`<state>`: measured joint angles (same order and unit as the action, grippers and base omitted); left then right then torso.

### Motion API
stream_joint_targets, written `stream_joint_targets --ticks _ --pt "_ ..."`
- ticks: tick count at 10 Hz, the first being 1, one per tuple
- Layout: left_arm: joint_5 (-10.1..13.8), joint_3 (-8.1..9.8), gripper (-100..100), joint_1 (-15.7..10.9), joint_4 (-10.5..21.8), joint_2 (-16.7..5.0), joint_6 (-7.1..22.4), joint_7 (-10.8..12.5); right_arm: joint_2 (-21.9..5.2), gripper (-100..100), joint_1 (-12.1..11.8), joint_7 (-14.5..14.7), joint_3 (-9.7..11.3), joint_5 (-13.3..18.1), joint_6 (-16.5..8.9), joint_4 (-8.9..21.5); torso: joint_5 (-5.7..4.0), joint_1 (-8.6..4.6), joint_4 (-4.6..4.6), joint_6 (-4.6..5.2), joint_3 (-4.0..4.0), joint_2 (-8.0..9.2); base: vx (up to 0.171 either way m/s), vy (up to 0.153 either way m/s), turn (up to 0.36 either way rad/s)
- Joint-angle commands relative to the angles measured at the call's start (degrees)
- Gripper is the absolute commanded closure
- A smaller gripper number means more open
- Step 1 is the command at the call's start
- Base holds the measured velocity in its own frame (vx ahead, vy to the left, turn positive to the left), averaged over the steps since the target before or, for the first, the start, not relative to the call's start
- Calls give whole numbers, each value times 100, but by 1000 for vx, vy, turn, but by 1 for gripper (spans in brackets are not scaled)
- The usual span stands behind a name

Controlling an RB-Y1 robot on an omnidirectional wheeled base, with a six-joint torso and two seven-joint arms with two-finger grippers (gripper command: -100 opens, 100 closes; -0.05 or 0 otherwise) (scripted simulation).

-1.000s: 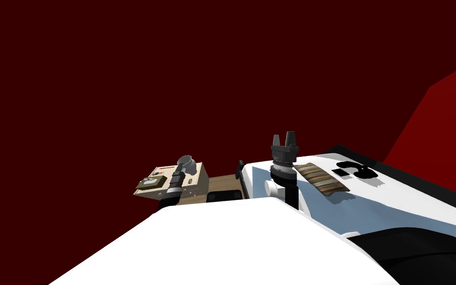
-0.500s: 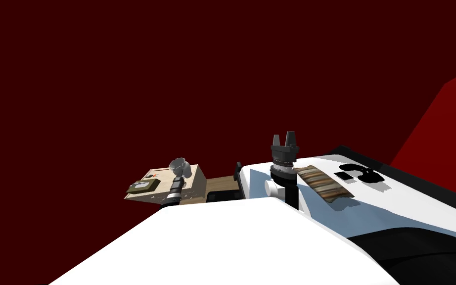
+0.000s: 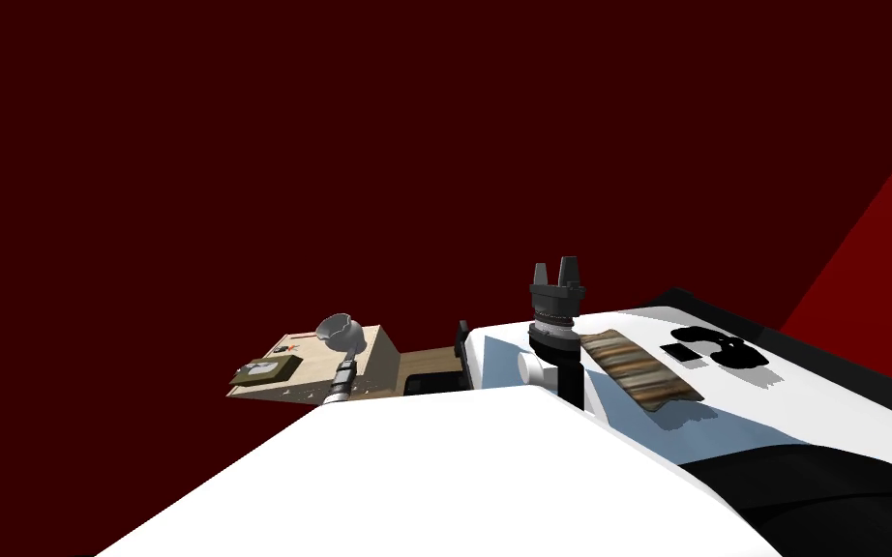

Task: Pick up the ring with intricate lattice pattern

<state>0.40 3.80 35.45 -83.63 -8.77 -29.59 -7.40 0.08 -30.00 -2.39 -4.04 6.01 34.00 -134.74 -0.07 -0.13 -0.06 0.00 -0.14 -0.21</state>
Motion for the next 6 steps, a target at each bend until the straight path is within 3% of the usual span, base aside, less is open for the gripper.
stream_joint_targets --ticks 1,6 --pt "6 45 -100 5 286 -26 30 -113 0 0 0 0 0 0 0 0 0 0 0 0 0 0 55 -47 20" --pt "-10 112 -100 -21 941 -65 -20 -316 0 0 0 0 0 0 0 0 3 14 3 0 7 12 43 -32 22"
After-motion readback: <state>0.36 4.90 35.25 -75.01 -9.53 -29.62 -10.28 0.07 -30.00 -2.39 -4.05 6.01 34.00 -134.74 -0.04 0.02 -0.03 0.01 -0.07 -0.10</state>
